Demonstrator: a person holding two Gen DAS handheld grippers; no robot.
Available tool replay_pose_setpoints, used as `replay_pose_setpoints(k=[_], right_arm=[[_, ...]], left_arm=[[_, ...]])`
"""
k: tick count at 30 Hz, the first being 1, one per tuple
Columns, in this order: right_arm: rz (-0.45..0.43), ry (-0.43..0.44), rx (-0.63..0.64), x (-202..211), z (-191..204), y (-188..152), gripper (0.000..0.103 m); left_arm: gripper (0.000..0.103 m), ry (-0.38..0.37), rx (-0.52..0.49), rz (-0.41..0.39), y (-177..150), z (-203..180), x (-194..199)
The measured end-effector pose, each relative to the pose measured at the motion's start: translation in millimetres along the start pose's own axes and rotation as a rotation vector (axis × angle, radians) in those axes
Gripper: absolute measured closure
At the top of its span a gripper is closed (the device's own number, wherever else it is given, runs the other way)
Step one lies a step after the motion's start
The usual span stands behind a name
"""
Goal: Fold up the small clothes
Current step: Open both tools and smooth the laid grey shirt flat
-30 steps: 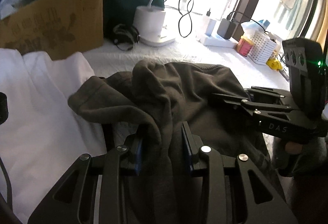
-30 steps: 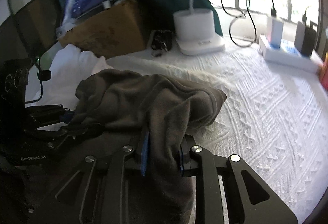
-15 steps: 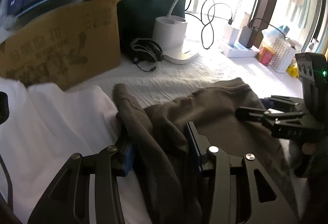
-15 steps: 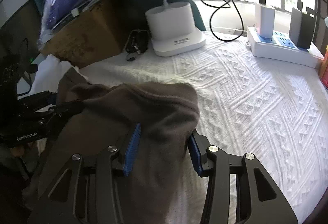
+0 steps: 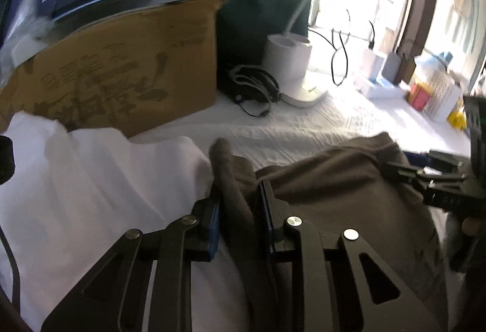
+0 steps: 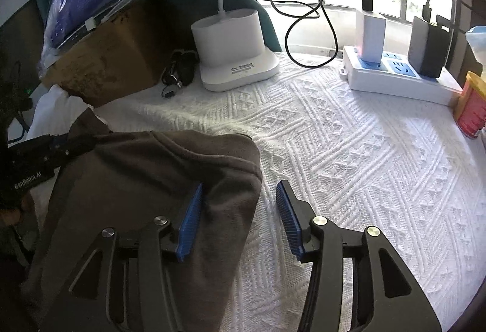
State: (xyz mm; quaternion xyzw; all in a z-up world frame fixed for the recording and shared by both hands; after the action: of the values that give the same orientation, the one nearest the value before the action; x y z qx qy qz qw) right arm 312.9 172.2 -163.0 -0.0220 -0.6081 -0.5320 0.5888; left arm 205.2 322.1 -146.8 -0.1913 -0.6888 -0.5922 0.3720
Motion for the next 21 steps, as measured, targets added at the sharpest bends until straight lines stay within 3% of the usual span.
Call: replay_pose_setpoints(k=[4, 11, 15, 21], right_arm=[[0.008, -0.016, -0.01, 2, 0, 0, 0.051], [-0.002, -0.052, -0.014, 9, -1, 0, 0.046], [-0.006, -0.06, -0.008, 15, 1, -4, 0.046], [-0.01, -0.068, 0.002, 25, 6, -15, 0.046]], left_arm=[[0.081, 0.014, -0.002, -0.001, 0, 1, 4], [0.08, -0.041, 0.045, 0.001, -1, -6, 29], [0.057, -0.072, 0.015, 0.008, -13, -23, 43], [0.055, -0.077, -0.011, 0.077, -44, -39, 40]])
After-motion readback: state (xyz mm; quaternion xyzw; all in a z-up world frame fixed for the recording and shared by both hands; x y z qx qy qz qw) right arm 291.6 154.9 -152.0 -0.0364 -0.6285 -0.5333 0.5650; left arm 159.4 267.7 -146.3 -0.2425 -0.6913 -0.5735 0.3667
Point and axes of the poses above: each gripper's, at about its wrist camera, not at the fingertips, and x roughly against the way its jaws point, z to its left, y to its top, the point moved 8 cm from there along -x, roughly the way its jaws point, and after that the axes turned 4 degrees about -x, right-handed, at the moved point
